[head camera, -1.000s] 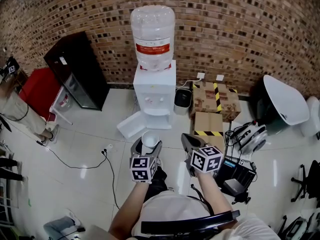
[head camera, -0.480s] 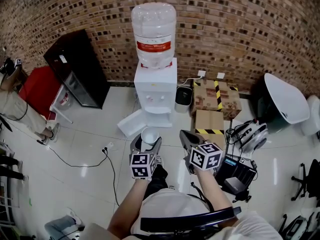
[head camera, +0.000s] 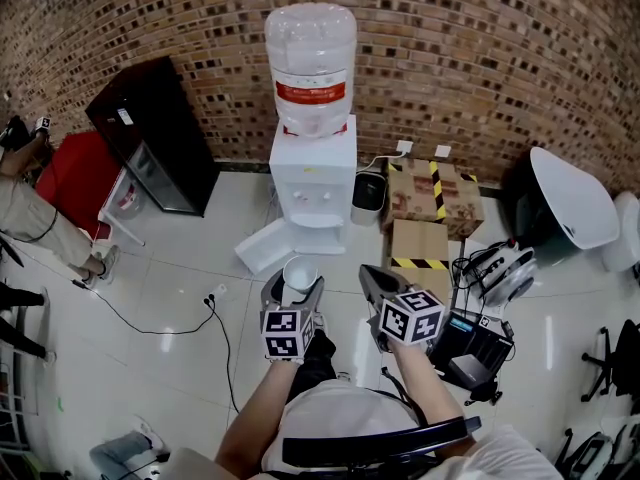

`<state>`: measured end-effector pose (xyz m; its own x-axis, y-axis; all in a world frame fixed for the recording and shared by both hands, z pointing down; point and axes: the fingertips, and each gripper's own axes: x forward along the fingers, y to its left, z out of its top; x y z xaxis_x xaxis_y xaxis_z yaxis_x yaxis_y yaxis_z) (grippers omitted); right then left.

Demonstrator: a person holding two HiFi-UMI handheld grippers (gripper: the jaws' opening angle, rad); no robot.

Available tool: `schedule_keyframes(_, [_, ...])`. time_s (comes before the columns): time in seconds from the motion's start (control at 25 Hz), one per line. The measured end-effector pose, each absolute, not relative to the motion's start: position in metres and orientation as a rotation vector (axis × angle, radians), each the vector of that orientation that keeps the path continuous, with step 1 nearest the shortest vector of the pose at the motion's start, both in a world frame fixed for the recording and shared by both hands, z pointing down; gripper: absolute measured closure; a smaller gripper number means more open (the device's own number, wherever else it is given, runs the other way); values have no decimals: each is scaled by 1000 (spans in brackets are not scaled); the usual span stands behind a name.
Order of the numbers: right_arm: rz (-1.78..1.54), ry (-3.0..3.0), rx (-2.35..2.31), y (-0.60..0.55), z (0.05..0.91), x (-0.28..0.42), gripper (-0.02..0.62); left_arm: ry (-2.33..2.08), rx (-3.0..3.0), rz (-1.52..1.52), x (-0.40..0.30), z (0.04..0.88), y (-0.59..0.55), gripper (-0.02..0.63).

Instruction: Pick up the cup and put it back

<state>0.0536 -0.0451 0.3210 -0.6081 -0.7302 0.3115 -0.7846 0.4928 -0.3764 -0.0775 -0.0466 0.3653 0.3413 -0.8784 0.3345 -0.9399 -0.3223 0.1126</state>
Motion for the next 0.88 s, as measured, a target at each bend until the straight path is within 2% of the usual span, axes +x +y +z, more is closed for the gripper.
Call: schedule_keyframes(0.88, [841, -2530, 1298, -50, 366, 39, 583, -1572, 2286, 371, -84, 395, -54, 261])
